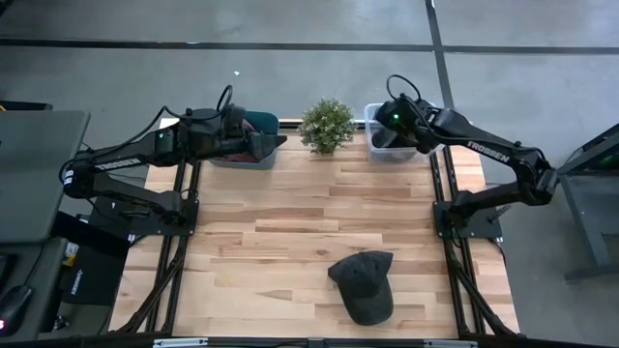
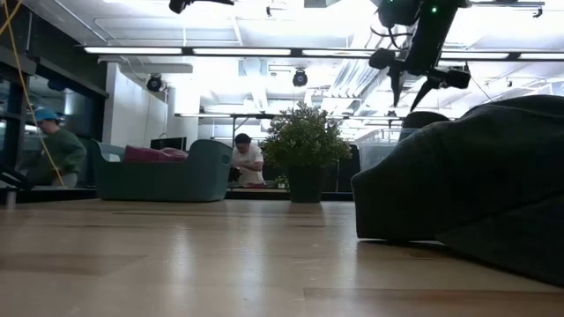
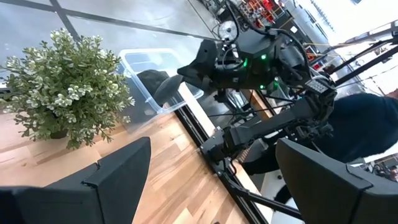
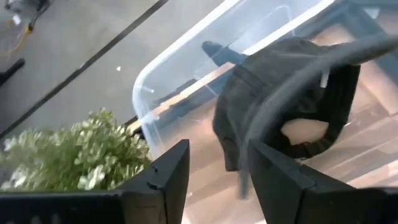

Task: Pick & Place hat
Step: Put the top black cap into the transparent bin, then put the black cap into the transparent bin

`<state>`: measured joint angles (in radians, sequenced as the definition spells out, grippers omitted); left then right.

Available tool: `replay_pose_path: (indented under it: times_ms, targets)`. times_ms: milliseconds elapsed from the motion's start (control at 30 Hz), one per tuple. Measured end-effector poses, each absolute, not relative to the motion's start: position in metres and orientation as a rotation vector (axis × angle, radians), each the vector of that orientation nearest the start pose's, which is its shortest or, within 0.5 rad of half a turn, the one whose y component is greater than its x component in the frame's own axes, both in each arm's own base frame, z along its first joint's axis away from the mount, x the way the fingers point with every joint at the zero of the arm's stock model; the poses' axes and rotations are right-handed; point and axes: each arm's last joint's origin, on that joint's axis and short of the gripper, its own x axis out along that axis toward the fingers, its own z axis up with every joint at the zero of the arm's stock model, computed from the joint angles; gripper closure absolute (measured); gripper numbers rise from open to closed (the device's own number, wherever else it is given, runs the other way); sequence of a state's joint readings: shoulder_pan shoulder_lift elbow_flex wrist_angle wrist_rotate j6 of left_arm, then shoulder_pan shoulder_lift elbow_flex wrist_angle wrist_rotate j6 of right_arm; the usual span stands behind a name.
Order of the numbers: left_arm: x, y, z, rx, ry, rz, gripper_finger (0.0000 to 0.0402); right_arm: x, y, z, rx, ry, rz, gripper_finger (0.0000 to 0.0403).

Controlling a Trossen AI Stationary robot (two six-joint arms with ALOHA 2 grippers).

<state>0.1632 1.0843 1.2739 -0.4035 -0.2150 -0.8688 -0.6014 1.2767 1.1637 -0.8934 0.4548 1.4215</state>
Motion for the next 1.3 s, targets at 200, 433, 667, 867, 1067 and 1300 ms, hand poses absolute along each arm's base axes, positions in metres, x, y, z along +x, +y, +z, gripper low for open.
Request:
replay_pose_path:
  times_ms: [200, 433, 667, 867, 1067, 1300]
  targets:
    - [0.216, 0.042, 0.422, -0.849, 0.038, 0.446, 0.0064, 0.185, -0.14, 0.319, 1.221, 0.253, -1.433, 0.0245]
    - [0.216, 0.042, 0.422, -0.849, 0.037, 0.446, 0.0064, 0.165, -0.126, 0.334, 1.151, 0.281, -1.379, 0.0268]
    - [0.216, 0.042, 0.422, -0.849, 0.037, 0.446, 0.0064, 0.155, -0.113, 0.346, 1.036, 0.351, -1.239, 0.036]
    - [0.211, 0.041, 0.422, -0.848, 0.048, 0.455, 0.0064, 0.152, -0.097, 0.354, 0.982, 0.372, -1.131, 0.0394]
    - [0.188, 0.038, 0.424, -0.842, 0.076, 0.489, 0.0064, 0.145, -0.073, 0.363, 0.914, 0.37, -1.022, 0.0401]
    - [0.168, 0.035, 0.42, -0.85, 0.137, 0.542, 0.0064, 0.139, -0.031, 0.369, 0.834, 0.405, -0.862, 0.0402]
